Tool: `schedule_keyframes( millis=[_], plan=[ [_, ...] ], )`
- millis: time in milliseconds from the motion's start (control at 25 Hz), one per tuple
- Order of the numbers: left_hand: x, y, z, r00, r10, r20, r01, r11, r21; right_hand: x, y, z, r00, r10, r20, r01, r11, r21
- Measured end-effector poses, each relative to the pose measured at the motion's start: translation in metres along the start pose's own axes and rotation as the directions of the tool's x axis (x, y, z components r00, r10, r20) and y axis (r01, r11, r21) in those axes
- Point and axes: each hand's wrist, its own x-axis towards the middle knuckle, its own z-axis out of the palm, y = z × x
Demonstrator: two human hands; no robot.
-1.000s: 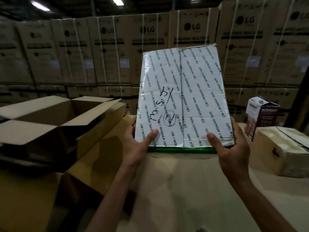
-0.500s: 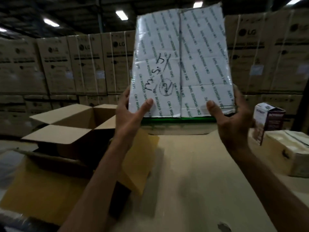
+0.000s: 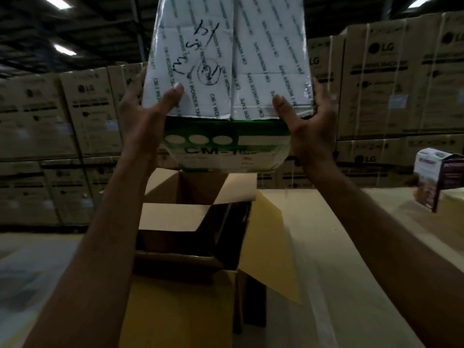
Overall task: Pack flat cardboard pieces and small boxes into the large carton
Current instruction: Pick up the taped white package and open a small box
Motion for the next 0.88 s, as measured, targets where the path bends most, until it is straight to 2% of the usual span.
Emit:
schedule_keyframes(
  millis=[80, 240, 440, 600, 880],
  plan=[
    [0.015, -0.013, -0.035, 0.997, -0.055, -0.052, 0.055, 0.998, -0.009, -0.008, -0.001, 0.043, 0.997, 0.052, 0.061, -0.053, 0.999, 0.009],
    [0.036, -0.036, -0.081, 0.963, -0.228, -0.142, 0.223, 0.974, -0.049, -0.018, 0.007, 0.105, 0.955, 0.213, 0.209, -0.2, 0.976, -0.081],
    [0.063, -0.053, -0.102, 0.947, -0.288, -0.145, 0.296, 0.954, 0.04, 0.001, -0.004, 0.141, 0.935, 0.286, 0.211, -0.282, 0.958, -0.051],
    [0.066, -0.059, -0.1, 0.956, -0.261, -0.133, 0.266, 0.964, 0.022, -0.002, 0.0, 0.136, 0.942, 0.294, 0.16, -0.28, 0.954, -0.106],
    [0.057, -0.047, -0.03, 0.994, -0.106, -0.027, 0.104, 0.992, -0.075, 0.015, -0.01, 0.063, 0.988, 0.153, 0.003, -0.152, 0.985, -0.081]
  ],
)
